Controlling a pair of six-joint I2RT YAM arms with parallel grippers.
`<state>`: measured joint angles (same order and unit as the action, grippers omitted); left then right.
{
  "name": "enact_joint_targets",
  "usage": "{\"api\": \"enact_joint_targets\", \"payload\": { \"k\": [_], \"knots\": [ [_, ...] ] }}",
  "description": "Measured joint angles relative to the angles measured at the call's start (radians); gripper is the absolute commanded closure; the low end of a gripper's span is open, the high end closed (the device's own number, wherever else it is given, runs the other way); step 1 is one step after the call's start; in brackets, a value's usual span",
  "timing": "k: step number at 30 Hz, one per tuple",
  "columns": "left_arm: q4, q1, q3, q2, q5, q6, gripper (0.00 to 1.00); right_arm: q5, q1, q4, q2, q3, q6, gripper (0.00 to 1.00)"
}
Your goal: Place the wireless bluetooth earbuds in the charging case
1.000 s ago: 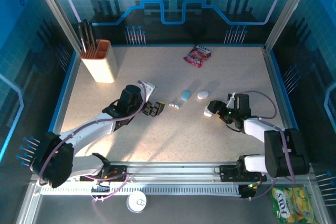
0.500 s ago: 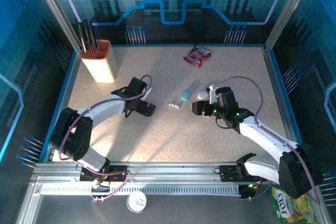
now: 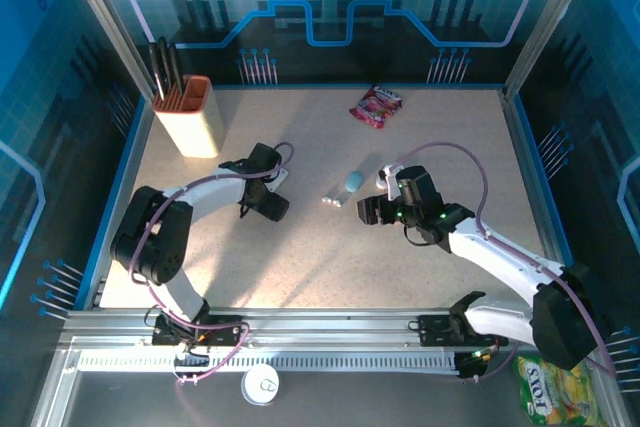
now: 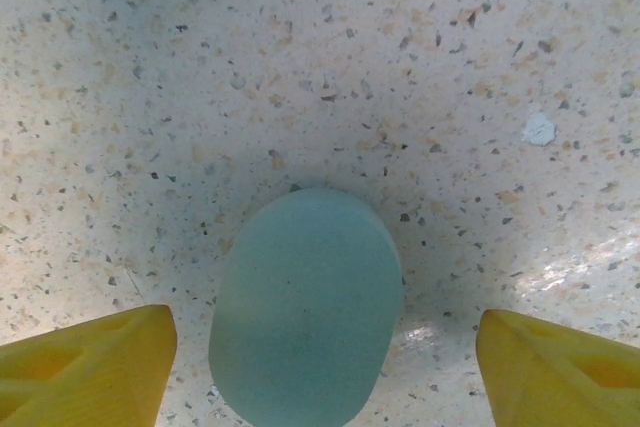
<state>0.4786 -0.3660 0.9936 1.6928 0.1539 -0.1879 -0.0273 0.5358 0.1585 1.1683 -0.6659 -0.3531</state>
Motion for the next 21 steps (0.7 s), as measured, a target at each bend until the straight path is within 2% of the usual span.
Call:
{"api": "enact_joint_targets", "payload": {
  "k": [2,10,12,21],
  "knots": [
    [0.006,0.002,0.003,0.015,0.0,-0.003,0.27,0.0,0.0,0.004,0.0,0.0,0.0,0.18],
    [0.015,0.01,0.006,0.047,-0.008,0.002,0.58,-0.003,0.0,0.029,0.0,-0.002,0.0,0.18],
    [0.013,0.011,0.006,0.046,-0.008,0.003,0.61,-0.003,0.0,0.029,-0.001,-0.002,0.0,0.18],
    [-0.005,0.012,-0.026,-0.021,-0.035,0.005,0.59,0.021,-0.002,0.06,-0.006,-0.027,-0.026,0.2]
  ]
}}
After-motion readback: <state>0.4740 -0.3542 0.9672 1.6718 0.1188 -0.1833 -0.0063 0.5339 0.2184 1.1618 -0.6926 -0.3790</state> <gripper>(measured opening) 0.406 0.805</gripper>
